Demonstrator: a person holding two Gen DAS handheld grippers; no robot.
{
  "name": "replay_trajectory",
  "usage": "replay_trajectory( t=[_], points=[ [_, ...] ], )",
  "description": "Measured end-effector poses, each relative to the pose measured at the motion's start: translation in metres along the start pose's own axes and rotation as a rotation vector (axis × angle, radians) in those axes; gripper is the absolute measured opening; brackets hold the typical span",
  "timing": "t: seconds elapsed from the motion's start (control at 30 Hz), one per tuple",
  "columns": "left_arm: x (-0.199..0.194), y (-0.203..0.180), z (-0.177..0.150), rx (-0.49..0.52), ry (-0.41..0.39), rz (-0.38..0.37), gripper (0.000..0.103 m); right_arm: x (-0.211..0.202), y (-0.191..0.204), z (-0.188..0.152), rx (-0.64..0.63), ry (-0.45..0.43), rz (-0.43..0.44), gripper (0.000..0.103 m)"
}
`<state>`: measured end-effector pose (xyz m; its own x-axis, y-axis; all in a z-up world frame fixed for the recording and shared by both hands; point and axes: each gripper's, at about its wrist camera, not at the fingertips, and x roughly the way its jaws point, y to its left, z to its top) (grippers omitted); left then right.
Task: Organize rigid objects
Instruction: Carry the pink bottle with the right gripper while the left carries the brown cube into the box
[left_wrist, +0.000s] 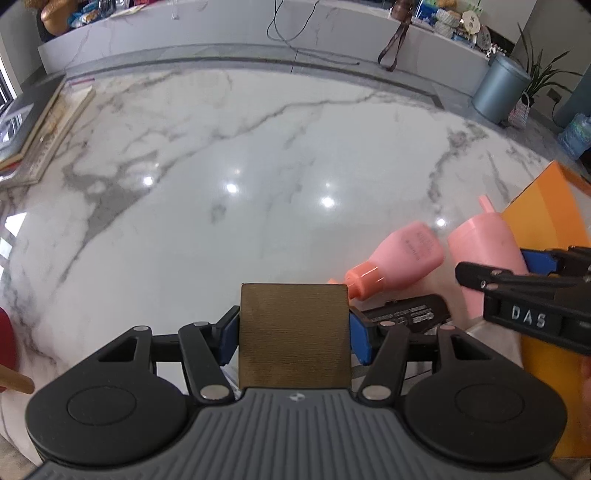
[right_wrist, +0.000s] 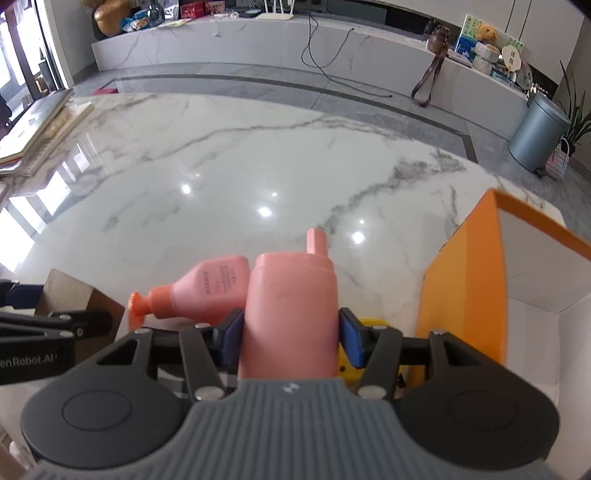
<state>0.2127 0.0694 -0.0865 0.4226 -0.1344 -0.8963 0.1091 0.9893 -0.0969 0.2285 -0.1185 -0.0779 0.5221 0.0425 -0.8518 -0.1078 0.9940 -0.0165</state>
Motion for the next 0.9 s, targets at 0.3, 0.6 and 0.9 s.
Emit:
replay_trajectory(
  t=[0.3, 0.6, 0.9],
  points=[
    [-0.064, -0.044, 0.006, 0.064, -0.106, -0.123, 0.067, -0.076, -0.02, -0.008, -0.007, -0.111, 0.031, 0.056],
    [-0.101, -0.128, 0.006, 0.179, -0.146, -0.264, 0.067, -0.139, -0.091, -0.04, 0.068, -0.159, -0.027, 0.055],
    [-0.094, -0.221, -0.004, 0.341, -0.127, -0.323, 0.067, -0.138, -0.164, -0.082, 0.128, -0.093, -0.112, 0.056]
  ],
)
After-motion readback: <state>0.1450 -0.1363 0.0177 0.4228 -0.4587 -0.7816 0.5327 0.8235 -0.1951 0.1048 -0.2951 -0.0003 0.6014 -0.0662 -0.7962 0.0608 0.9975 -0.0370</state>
